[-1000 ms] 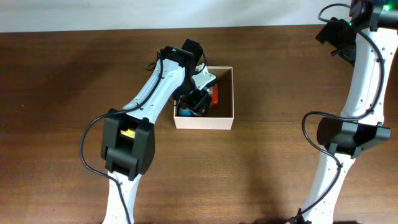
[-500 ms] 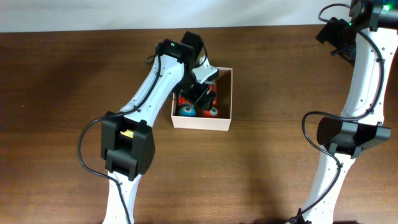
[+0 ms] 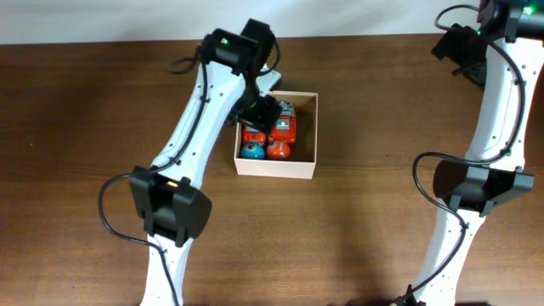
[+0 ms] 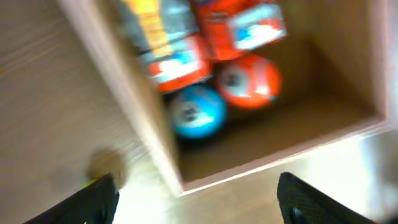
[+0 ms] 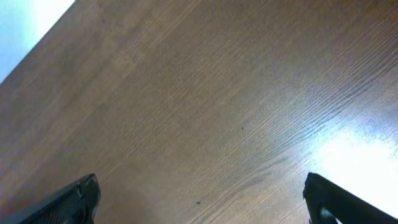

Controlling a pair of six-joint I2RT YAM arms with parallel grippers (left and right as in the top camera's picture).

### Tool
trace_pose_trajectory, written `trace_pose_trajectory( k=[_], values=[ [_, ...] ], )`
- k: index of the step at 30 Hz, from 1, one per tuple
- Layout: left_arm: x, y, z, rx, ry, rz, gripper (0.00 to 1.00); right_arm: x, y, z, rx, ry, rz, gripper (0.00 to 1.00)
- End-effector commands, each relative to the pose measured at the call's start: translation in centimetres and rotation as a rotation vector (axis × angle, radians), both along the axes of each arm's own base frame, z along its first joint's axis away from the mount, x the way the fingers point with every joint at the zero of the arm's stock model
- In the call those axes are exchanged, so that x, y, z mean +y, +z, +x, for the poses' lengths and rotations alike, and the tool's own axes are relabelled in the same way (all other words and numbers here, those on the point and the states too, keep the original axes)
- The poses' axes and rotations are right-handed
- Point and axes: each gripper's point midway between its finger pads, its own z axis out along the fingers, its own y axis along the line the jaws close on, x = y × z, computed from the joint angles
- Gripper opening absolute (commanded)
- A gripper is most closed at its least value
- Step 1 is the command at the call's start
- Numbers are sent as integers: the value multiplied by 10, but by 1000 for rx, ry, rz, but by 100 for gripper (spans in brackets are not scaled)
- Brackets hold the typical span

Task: Pack container
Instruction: 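Open the left gripper and withdraw it toward the yellow ball, then lower the left gripper onto the yellow ball and grasp it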

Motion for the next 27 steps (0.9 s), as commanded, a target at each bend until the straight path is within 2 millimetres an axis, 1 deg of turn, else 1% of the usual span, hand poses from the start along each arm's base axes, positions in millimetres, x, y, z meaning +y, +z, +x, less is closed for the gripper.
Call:
trace_pose_trajectory(
  k=[1,2,6,8,10,13,14,15,17,18,20,23,25,27],
  values=[
    [52,26,12,-144,265,215,84,0,15,-4,-36,-12,-5,99],
    [61,28,13,-153,297,240,84,0,15,-4,-36,-12,-5,99],
    [80,29,15,-143,347,240,84,0,15,-4,-36,-12,-5,99],
    [94,31,14,-136,375,244,84,0,15,-4,-36,-12,-5,99],
    [108,31,8,-114,416,246,84,0,15,-4,-36,-12,-5,99],
    [135,23,-6,-57,498,274,84,0,15,-4,-36,-12,-5,99],
    [144,17,-13,-26,519,290,84,0,15,-4,-36,-12,-5,99],
    [151,10,-19,6,532,302,86,0,15,-4,-36,-12,-5,99],
    [162,-6,-31,82,552,317,87,0,15,-4,-36,-12,-5,99],
    [164,-15,-36,118,559,317,91,0,15,-4,-36,-12,-5,99],
    [169,-33,-45,175,568,324,93,0,15,-4,-36,-12,-5,99],
    [175,-53,-51,208,574,337,96,0,15,-4,-36,-12,-5,99],
    [174,-63,-52,216,574,326,98,0,15,-4,-36,-12,-5,99],
    [170,-69,-52,227,556,305,99,0,15,-4,-36,-12,-5,99]
  ],
)
